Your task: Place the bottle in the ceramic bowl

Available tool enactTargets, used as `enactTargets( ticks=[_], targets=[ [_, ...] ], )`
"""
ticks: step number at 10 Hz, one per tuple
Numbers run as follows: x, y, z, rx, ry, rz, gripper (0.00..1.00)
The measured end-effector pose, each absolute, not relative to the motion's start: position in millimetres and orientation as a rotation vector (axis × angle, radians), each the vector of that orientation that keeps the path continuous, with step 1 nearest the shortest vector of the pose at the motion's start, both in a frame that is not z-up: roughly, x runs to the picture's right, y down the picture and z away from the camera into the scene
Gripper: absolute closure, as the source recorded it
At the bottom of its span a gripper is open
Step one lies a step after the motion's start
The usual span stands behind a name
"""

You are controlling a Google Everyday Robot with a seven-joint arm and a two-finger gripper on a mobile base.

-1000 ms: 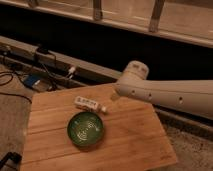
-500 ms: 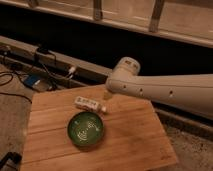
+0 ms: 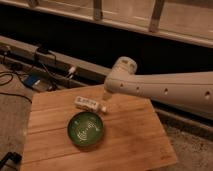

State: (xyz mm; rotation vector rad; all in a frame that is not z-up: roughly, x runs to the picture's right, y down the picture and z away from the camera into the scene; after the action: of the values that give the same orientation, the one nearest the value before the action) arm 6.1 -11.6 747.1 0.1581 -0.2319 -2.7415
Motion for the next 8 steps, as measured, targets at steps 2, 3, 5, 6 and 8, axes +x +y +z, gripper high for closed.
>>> enactTargets(
  ticks=[2, 3, 5, 6, 8],
  targets=[
    [-37.3, -15.5, 764.5, 0.174, -0.264, -2.798, 0.20],
    [-68.1, -16.8, 777.3, 0.187, -0.289, -2.835, 0.20],
    [-98.1, -10.2, 796.3, 0.196, -0.328, -2.883, 0.20],
    [-107.2, -1.9, 809.2, 0.191, -0.354, -2.905, 0.20],
    [-114.9, 14.6, 827.6, 0.173, -0.404, -2.931, 0.20]
  ],
)
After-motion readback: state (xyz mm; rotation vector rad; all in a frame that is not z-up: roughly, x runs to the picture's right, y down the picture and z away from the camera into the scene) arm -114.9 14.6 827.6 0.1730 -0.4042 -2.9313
